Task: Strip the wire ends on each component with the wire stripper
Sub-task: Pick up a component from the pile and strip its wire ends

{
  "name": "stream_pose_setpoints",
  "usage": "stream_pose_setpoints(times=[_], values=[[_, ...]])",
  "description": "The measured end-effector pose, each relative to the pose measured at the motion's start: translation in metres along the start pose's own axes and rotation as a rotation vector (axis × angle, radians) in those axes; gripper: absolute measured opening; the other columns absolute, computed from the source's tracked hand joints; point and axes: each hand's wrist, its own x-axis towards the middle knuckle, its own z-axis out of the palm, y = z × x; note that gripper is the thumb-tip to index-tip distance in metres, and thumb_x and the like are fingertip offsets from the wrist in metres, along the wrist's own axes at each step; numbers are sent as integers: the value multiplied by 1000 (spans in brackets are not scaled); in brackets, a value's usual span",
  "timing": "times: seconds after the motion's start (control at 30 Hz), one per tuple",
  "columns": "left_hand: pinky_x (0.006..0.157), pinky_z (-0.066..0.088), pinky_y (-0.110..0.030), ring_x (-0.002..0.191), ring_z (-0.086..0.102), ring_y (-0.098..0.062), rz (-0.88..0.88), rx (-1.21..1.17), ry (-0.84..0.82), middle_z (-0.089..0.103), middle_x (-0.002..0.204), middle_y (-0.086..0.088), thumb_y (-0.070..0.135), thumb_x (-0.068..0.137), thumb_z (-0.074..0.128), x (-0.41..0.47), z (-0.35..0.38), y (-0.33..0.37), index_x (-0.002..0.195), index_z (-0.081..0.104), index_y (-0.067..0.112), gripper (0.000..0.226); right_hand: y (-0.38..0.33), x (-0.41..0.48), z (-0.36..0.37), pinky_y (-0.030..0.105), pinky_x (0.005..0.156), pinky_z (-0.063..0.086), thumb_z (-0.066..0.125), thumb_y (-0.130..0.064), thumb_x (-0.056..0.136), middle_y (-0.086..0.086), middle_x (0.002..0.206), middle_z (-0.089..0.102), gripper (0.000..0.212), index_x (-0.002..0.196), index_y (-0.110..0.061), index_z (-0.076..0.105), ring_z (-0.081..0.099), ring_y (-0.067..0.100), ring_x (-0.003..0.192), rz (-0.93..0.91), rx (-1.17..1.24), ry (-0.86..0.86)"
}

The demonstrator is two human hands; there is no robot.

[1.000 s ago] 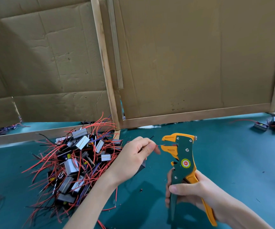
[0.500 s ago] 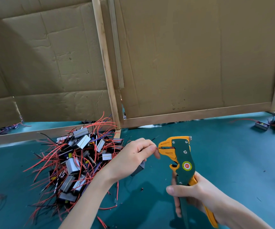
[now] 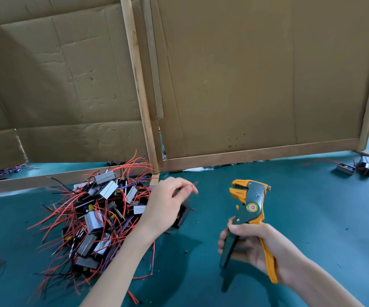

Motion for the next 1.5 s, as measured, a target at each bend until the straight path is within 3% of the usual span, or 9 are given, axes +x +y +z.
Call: stream_pose_setpoints(times=[0.2,0.3,0.43,0.57,0.73,0.87,1.1,1.27,1.5], values=[[81,49,-26,86,61,-11,230,-114,264,65,90,-1,7,95,55,36,34,56,87,71,11,18,-1,6,-6,55,64,59,62,9,63,30,83,66,17,79,5,59,70,43,72,235,125,60],[86,46,-28,91,61,-23,285,-119,116,65,95,-13,4,93,56,57,85,84,90,72,1,16,3,6,-5,60,67,57,60,13,63,29,79,63,13,75,8,64,68,44,71,283,139,-4],[100,34,-29,117,51,-32,197,-17,-283,58,122,-21,-3,95,47,64,153,93,117,63,-4,27,2,6,-8,44,55,59,58,2,61,23,75,63,13,68,6,68,67,35,63,265,92,-9],[106,32,-37,129,39,-36,203,125,-570,46,134,-22,-5,94,38,51,169,91,136,53,16,49,-1,6,-12,40,48,56,58,-9,66,21,70,63,15,63,3,66,66,32,55,216,188,38],[98,46,-30,106,59,-19,171,-105,-228,56,126,-11,-14,81,36,33,98,78,111,66,14,50,-4,7,-12,49,60,59,61,9,60,26,78,63,12,71,9,66,68,39,65,224,183,-3],[83,51,-37,84,57,-15,-4,53,17,58,102,-5,-20,71,36,26,20,26,85,54,20,46,-5,9,-14,54,62,58,67,11,58,29,79,64,16,74,9,65,68,42,68,196,209,53],[100,35,-22,113,49,-7,-90,408,-516,56,121,7,-8,80,58,18,-12,-42,116,66,25,50,-4,9,-16,53,63,59,66,9,60,28,81,65,24,83,7,62,69,42,71,182,180,85],[84,45,-21,78,62,5,-58,148,-271,71,83,10,10,85,71,19,15,-53,87,77,15,8,-5,8,-16,52,65,59,64,9,63,27,81,64,22,85,6,61,68,42,71,167,152,65],[79,54,-23,73,71,-13,-77,-386,-63,63,87,-10,2,92,58,19,16,-32,96,71,20,23,-4,4,-13,50,73,57,65,12,67,26,82,60,18,83,2,63,64,41,76,83,19,-71]])
